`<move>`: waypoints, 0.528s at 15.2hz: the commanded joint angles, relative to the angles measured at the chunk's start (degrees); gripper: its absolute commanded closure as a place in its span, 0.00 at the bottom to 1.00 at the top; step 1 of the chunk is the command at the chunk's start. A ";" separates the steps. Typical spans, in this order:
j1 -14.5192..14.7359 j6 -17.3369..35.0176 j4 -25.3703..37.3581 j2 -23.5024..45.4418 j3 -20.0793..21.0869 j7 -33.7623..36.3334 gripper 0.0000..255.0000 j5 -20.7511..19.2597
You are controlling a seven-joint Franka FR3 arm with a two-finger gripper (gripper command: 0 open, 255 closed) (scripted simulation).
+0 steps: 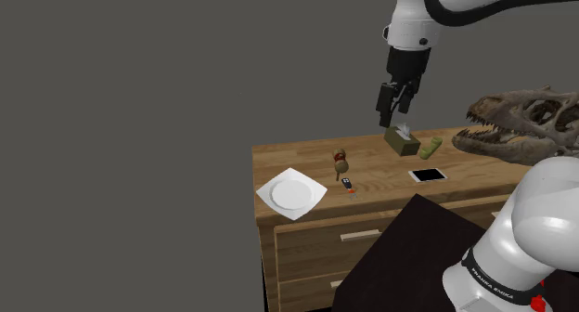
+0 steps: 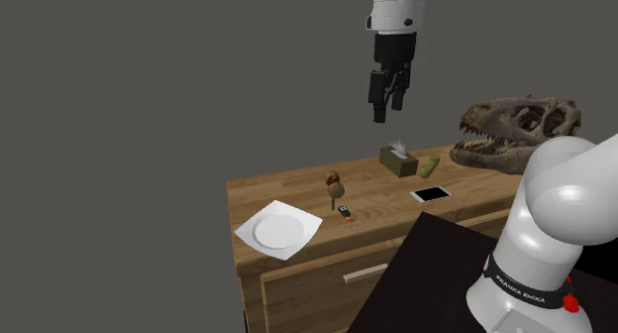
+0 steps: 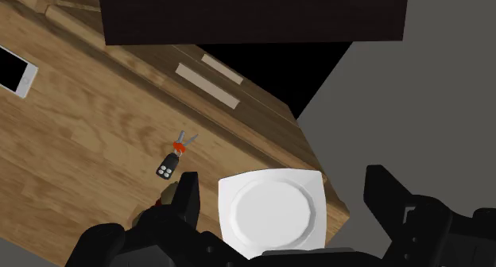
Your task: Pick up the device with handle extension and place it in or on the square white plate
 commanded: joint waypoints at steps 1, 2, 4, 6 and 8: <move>0.00 0.00 0.00 0.00 0.00 0.00 0.00 0.00; -0.31 2.11 -1.00 0.94 -0.35 -0.20 0.00 -0.28; -0.93 6.38 -2.78 3.09 -1.07 -0.57 0.00 -0.84; -1.58 10.69 -4.23 5.61 -1.78 -0.93 0.00 -1.37; -2.22 15.03 -5.35 8.48 -2.50 -1.27 0.00 -1.88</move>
